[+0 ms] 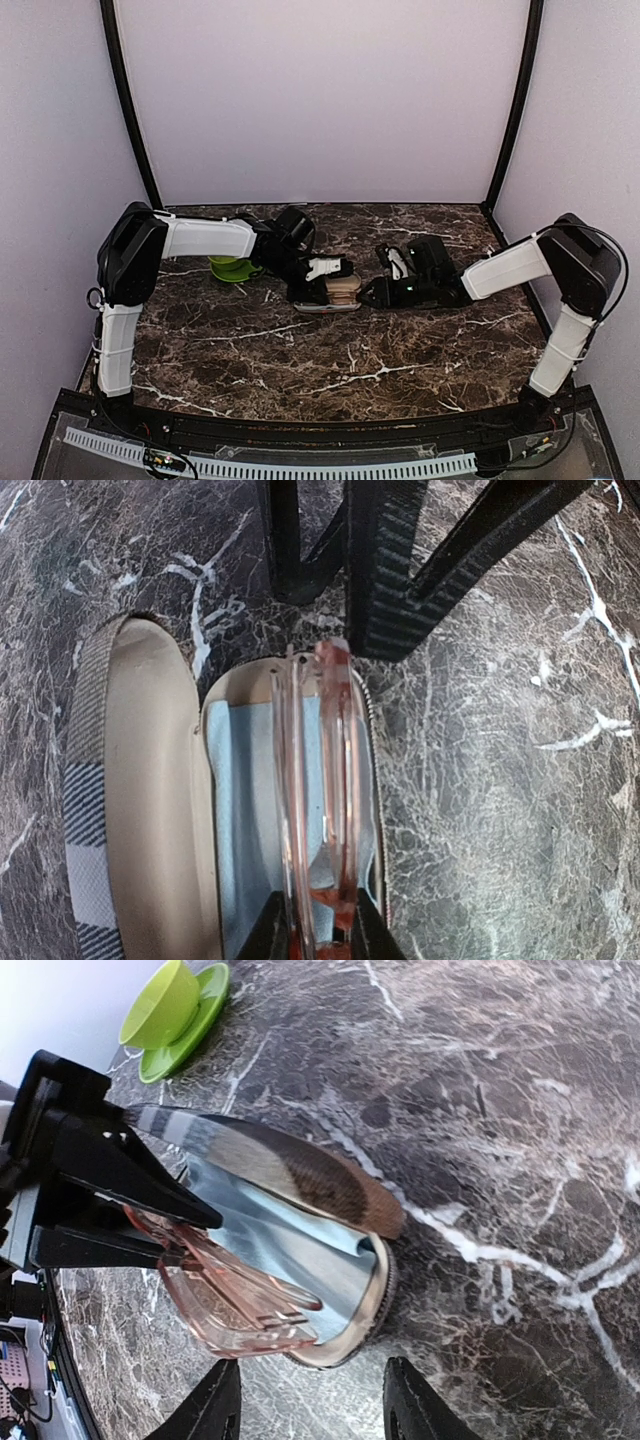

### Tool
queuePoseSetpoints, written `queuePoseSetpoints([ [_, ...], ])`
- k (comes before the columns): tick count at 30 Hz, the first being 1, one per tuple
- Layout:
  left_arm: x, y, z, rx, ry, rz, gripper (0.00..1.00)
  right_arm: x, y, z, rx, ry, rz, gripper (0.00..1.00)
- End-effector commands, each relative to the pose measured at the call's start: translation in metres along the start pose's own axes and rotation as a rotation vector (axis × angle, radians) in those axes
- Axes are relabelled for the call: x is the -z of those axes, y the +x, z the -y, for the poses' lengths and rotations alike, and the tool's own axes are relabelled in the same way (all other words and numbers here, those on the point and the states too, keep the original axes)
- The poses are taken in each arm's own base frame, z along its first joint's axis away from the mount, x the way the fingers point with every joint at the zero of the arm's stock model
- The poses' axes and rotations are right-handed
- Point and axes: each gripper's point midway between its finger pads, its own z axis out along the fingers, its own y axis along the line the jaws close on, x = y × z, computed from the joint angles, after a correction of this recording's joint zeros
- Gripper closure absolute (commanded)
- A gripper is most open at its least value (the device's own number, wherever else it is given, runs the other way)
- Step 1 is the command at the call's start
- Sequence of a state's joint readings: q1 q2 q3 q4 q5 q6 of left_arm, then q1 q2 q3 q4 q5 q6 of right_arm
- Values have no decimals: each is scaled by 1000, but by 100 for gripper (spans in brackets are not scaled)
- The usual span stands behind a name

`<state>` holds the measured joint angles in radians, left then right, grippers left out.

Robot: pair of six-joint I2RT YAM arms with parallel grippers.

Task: Organize the sunglasses
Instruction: Place the sunglasses in the sunglasses case.

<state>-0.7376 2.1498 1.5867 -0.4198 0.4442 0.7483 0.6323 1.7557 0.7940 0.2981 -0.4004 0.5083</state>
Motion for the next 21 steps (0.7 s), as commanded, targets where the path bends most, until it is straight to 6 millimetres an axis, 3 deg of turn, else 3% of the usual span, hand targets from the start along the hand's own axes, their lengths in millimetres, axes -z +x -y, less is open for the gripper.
queuePoseSetpoints([
  [1, -3, 4, 15, 7, 64, 6, 85, 5, -15, -24, 76, -67, 57, 51],
  [5, -2, 5, 16, 6, 70, 3, 85, -1, -15, -27, 82, -73, 52, 51],
  [7, -2, 5, 18, 5, 75, 2, 85, -2, -11, -37, 272, -130, 33, 42],
  [12, -2, 5, 20, 3, 89, 3, 85, -4, -9, -46, 341, -176, 29, 35],
  [21, 2, 4, 25, 6, 118, -5, 83, -15, -7, -41, 366, -168, 4, 35],
])
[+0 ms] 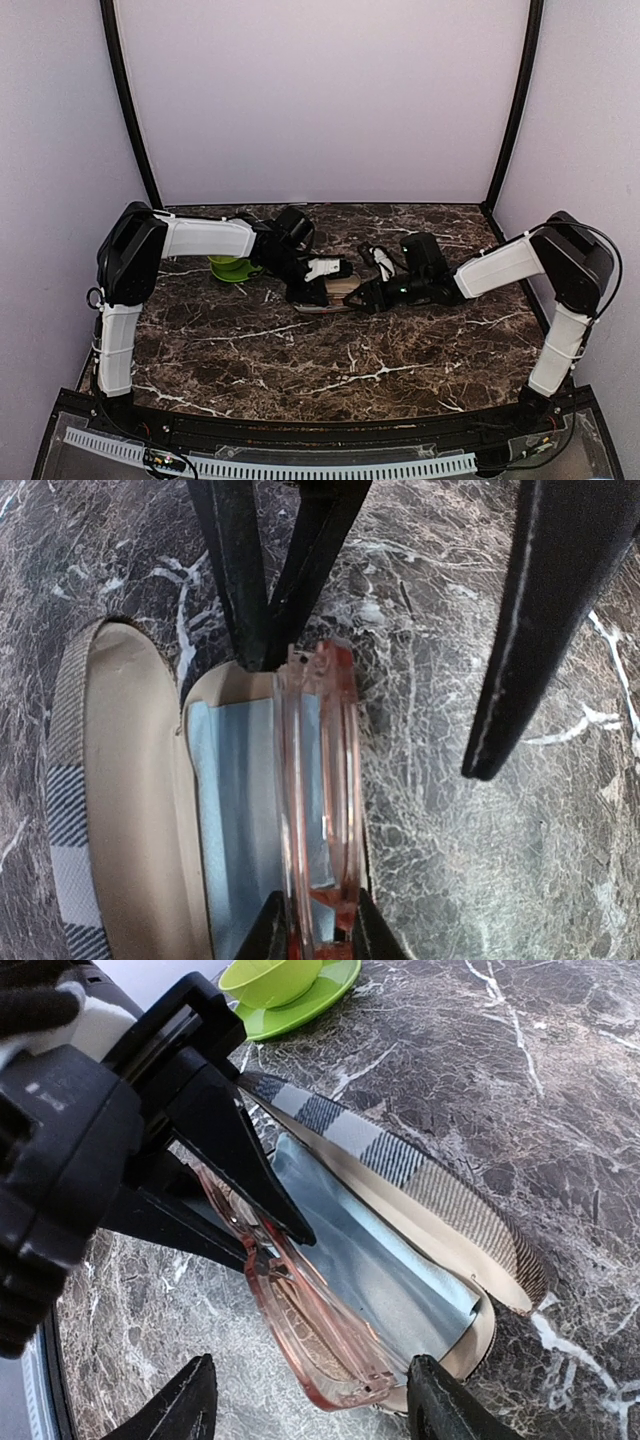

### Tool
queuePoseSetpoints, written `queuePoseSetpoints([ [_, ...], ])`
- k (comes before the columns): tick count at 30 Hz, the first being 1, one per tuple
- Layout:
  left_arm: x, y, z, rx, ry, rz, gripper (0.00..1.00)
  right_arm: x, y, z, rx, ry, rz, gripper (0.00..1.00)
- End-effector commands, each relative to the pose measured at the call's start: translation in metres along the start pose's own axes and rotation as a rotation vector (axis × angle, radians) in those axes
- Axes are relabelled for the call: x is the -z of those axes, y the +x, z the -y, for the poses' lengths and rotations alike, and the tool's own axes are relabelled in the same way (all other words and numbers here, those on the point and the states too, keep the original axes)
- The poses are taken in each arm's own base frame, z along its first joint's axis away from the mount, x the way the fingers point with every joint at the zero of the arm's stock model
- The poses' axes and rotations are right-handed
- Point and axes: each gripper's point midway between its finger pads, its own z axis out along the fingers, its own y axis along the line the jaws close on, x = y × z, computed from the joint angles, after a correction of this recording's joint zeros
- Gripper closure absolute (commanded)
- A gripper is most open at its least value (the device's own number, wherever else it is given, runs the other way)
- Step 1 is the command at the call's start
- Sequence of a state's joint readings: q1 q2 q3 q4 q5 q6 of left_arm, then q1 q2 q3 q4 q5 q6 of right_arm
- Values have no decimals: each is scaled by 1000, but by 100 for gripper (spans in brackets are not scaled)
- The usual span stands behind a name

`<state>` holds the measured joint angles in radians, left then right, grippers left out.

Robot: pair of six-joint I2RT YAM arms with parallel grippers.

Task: Organize the sunglasses
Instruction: Place the sunglasses in the sunglasses case.

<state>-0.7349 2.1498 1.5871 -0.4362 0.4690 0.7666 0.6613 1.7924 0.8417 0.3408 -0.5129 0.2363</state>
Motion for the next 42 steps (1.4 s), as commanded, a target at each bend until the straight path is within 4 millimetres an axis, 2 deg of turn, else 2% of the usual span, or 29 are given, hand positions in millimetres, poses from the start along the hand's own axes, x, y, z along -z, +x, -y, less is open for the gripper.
queuePoseSetpoints([
  [1, 2, 3, 21, 17, 95, -12, 84, -6, -6, -4, 54, -22, 11, 35],
  [20, 3, -10, 25, 49, 131, 49, 83, -1, 7, -3, 28, 21, 28, 35],
  [28, -8, -1, 23, 66, 136, 21, 80, 0, 4, 0, 29, 45, 36, 35],
  [35, -14, 3, 21, 69, 133, 18, 73, -5, 2, -2, 35, 34, 21, 35],
  [42, -13, 1, 16, 69, 114, 15, 61, -5, 1, -1, 40, 40, 23, 35],
])
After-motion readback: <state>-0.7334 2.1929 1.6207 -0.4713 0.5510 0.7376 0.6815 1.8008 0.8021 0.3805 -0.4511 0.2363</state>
